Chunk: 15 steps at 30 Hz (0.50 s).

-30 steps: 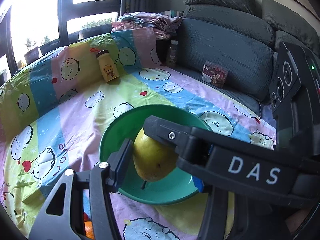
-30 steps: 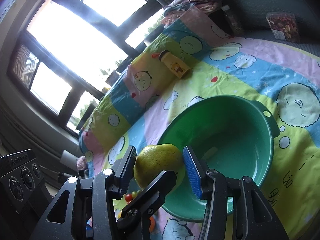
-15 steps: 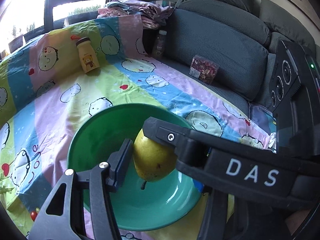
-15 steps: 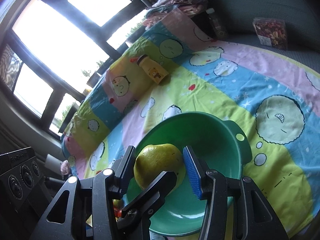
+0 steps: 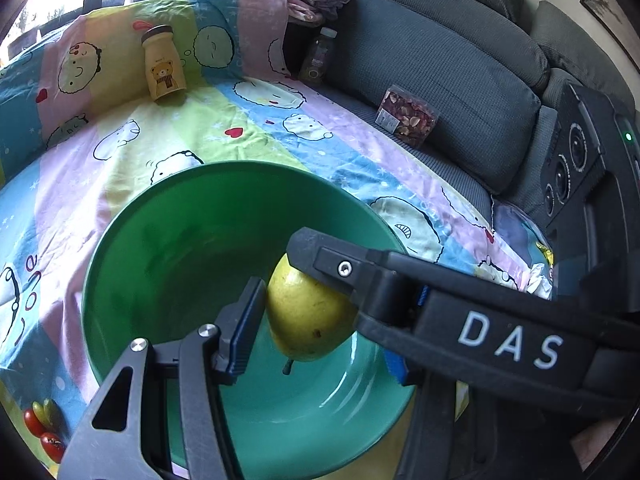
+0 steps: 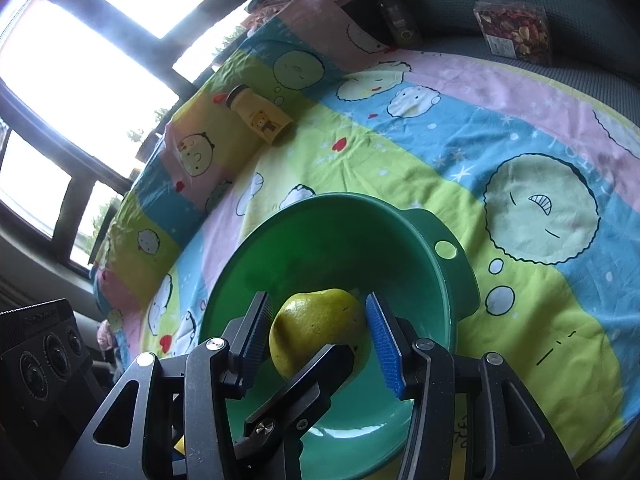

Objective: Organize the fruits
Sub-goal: 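Lower the pear into the green basin and open the left tool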

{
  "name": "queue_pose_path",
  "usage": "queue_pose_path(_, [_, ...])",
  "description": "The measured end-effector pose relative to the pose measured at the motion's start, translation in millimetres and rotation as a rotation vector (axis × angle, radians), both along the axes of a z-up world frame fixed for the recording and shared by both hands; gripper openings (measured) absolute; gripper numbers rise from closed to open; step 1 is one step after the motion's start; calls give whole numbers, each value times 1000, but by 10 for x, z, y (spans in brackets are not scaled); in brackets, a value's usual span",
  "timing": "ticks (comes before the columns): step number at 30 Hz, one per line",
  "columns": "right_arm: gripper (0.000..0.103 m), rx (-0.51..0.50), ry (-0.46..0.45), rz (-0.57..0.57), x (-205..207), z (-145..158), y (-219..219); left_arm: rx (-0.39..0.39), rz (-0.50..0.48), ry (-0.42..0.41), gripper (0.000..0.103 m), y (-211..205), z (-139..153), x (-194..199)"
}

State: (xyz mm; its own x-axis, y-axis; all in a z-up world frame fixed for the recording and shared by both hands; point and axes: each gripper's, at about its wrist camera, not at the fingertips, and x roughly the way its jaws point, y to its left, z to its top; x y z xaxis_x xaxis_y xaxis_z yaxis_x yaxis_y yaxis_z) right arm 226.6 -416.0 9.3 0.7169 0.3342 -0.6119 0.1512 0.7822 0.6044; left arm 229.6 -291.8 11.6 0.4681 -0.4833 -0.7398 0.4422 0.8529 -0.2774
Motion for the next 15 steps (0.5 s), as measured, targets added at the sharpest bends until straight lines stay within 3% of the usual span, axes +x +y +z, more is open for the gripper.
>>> queue_pose_path(4, [53, -15, 25, -5, 16, -34, 17, -16, 3, 64, 53, 10, -88, 43])
queue_pose_path(8, [53, -42, 29, -1, 26, -23, 70, -40, -11, 61, 38, 3, -73, 7])
queue_pose_path(10, [53, -35, 24, 6, 22, -21, 75, -25, -4, 56, 38, -5, -70, -5])
queue_pose_path(15, [53, -59, 52, -4, 35, -48, 105, 13, 62, 152, 38, 29, -185, 57])
